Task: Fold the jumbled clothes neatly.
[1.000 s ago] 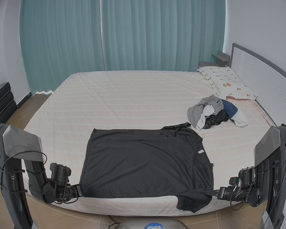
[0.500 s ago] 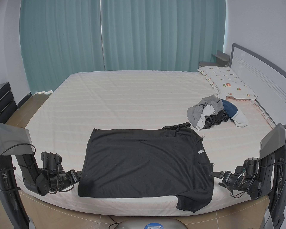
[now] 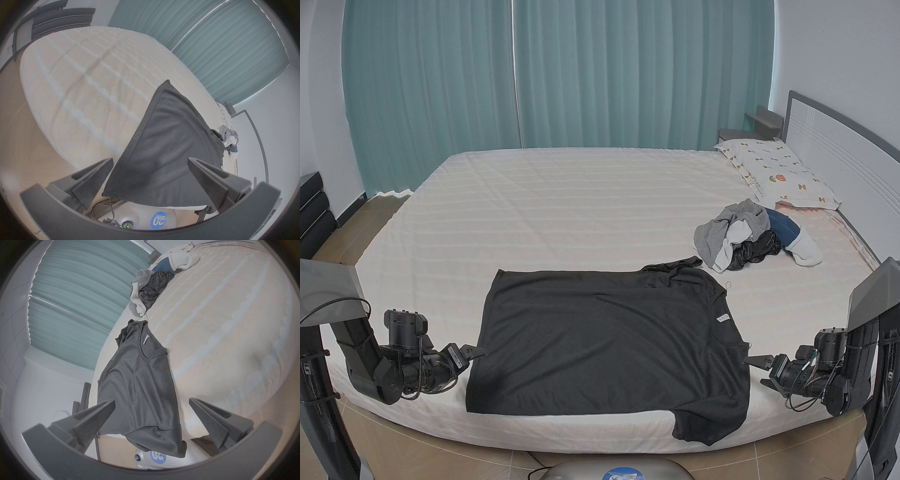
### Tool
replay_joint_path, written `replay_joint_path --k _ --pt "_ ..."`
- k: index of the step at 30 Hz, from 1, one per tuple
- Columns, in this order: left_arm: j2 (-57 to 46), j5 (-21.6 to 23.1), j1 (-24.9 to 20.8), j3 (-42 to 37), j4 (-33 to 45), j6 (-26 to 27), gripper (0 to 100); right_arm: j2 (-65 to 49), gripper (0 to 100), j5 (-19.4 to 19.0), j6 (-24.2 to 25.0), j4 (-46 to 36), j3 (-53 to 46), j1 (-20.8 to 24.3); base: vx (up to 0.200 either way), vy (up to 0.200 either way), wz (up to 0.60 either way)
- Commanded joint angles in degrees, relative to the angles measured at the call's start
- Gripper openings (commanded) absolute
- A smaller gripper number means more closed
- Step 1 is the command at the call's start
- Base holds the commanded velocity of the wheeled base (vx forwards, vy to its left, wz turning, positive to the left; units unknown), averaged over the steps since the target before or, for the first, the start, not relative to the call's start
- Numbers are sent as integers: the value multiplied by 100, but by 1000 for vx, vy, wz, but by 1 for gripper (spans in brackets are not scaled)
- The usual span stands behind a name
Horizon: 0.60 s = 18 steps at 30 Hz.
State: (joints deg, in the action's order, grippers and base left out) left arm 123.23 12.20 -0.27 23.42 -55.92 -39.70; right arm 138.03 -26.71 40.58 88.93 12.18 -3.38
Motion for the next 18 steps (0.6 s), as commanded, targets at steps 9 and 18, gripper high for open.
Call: replay_joint_path --k 9,18 --pt "34 28 9 251 37 -617 100 -31 100 -36 -6 54 -14 -31 0 0 0" --pt "52 81 53 444 37 -1048 100 -22 100 -36 -6 54 -14 -5 133 0 0"
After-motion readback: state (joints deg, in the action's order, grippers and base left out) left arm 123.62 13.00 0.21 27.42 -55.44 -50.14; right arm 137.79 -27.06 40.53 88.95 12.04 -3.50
